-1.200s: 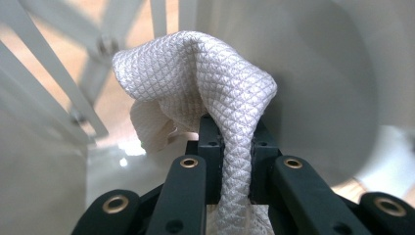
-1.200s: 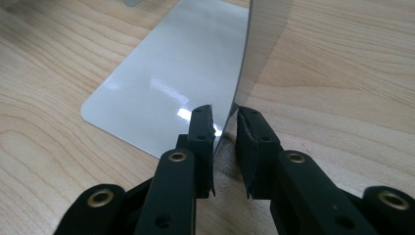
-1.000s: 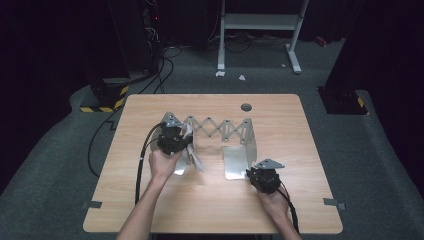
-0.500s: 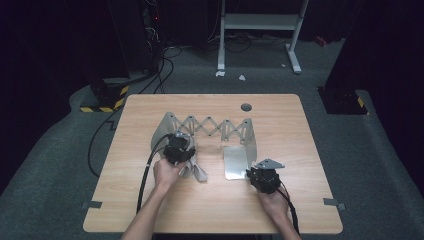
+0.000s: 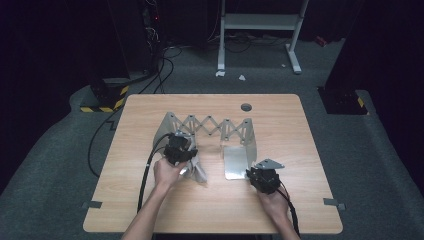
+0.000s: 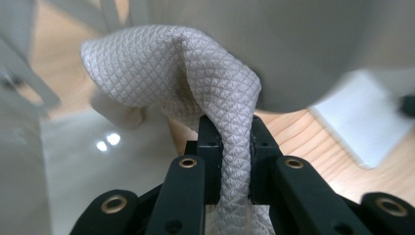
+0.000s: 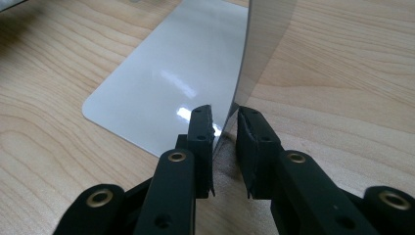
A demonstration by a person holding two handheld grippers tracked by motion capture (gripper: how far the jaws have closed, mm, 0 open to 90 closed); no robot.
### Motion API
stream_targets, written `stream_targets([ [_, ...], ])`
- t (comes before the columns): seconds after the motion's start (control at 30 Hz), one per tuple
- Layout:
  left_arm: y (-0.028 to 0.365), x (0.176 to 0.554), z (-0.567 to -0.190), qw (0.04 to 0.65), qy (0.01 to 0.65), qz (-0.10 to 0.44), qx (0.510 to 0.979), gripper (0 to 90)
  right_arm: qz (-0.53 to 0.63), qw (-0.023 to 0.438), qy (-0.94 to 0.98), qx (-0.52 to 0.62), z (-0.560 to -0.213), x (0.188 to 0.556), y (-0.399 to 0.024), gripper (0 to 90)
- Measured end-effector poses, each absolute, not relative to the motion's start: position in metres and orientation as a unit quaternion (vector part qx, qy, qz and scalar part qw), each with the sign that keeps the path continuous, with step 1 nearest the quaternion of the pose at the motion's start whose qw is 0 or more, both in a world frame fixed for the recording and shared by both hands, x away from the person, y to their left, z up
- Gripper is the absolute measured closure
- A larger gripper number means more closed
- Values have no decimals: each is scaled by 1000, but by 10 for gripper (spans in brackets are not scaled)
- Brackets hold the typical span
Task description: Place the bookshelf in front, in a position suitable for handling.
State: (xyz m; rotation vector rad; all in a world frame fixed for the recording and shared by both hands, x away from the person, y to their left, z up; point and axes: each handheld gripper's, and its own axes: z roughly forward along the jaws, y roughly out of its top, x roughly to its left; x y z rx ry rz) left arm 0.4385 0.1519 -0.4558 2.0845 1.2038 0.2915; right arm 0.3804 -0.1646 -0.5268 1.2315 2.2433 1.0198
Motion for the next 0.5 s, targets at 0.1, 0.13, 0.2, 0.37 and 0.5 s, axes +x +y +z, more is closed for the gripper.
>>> stream_targets([
  [0.1,147,434,-445,356,451,118,810,796,363,193,800,438,-527,380,-164,764],
  [0.13,146,432,-443,362,448,118,809,796,363,193,800,438,-527,380,-164,764],
  [0.2,146,428,-439,372,443,119,807,794,363,193,799,439,-527,380,-164,758],
  [0.37,148,425,-431,386,443,123,800,788,363,193,798,440,-527,380,-165,758],
  [0.5,149,425,-439,385,450,118,797,784,363,193,798,440,-527,380,-164,758],
])
